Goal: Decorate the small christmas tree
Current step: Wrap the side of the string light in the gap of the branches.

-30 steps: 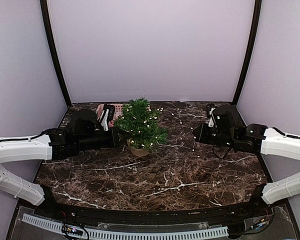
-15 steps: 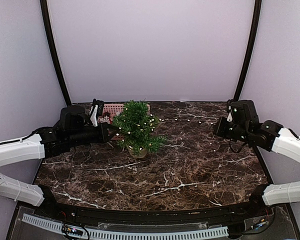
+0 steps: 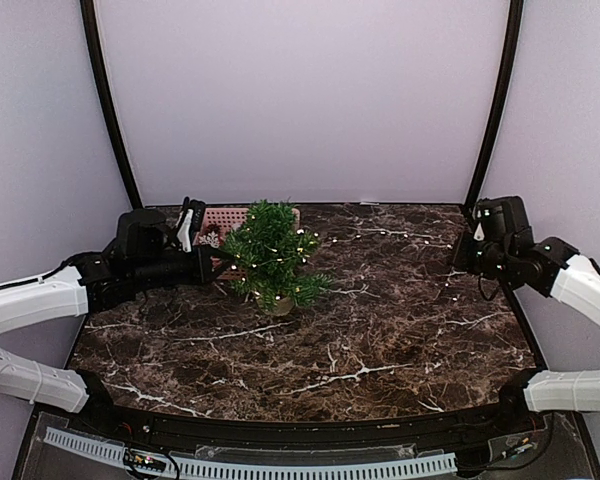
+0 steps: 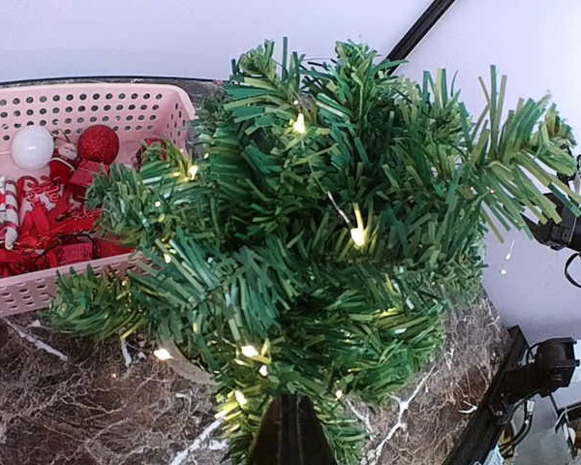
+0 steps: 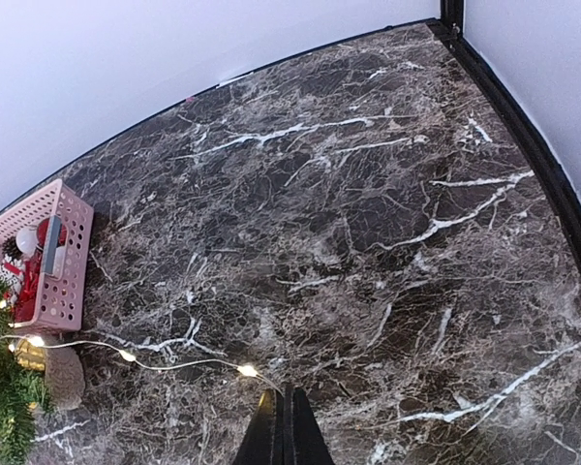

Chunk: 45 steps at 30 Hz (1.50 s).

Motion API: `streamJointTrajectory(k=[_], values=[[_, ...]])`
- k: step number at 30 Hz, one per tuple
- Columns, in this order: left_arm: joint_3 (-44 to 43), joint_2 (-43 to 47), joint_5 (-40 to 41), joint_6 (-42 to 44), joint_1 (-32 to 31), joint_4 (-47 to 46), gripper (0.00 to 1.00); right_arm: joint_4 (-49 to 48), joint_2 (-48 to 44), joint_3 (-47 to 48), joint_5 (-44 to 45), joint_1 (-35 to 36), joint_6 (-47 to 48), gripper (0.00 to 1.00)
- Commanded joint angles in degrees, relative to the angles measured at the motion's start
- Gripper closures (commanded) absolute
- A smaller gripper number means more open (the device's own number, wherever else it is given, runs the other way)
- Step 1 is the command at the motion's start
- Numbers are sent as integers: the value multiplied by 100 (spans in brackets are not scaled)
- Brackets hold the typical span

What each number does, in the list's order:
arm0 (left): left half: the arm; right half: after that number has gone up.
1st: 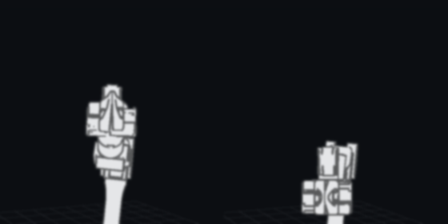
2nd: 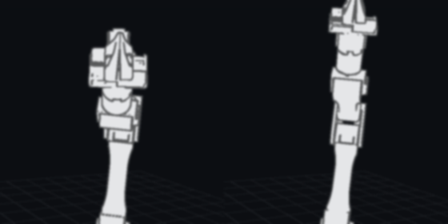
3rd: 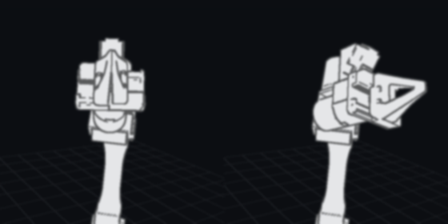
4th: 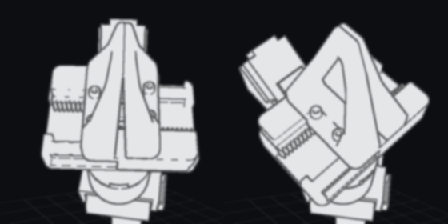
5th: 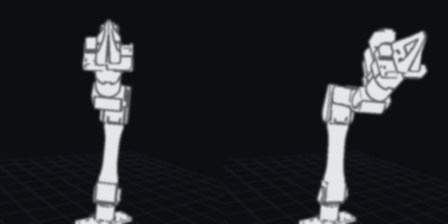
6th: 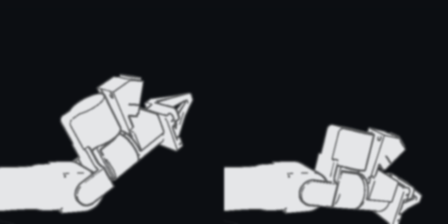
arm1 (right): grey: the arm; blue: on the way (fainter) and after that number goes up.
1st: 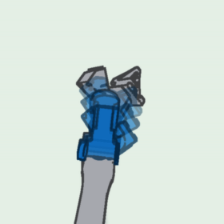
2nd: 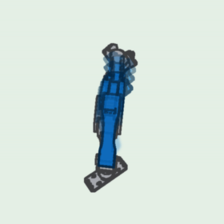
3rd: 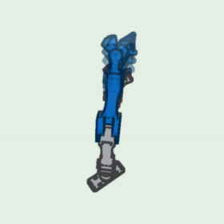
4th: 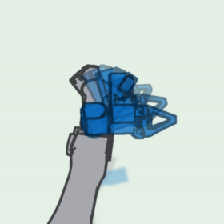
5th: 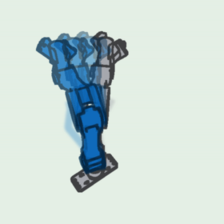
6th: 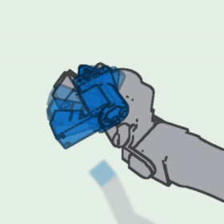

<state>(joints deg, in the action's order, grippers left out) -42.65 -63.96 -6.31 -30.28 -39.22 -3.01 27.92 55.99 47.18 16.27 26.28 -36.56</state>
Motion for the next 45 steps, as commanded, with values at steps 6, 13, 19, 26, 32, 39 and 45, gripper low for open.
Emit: streamJointTrajectory(k=[6,13,19,26,32,39,45], values=[[67,148,-178,191,150,113,100,475,-268,544,262,-382,353,100],[64,190,-225,257,219,176,100,679,-345,704,237,-851,527,100],[64,208,-260,278,281,226,100,808,-384,925,274,-969,587,100],[88,225,-285,301,328,240,100,1074,-474,1244,502,-1057,711,100],[106,260,-309,321,366,269,100,1210,-486,1404,704,-1209,892,100],[133,280,-329,345,421,266,100,1189,-351,1667,640,-1582,1187,100],[128,262,-391,373,458,271,100,1113,-237,1843,467,-1953,1391,100]])
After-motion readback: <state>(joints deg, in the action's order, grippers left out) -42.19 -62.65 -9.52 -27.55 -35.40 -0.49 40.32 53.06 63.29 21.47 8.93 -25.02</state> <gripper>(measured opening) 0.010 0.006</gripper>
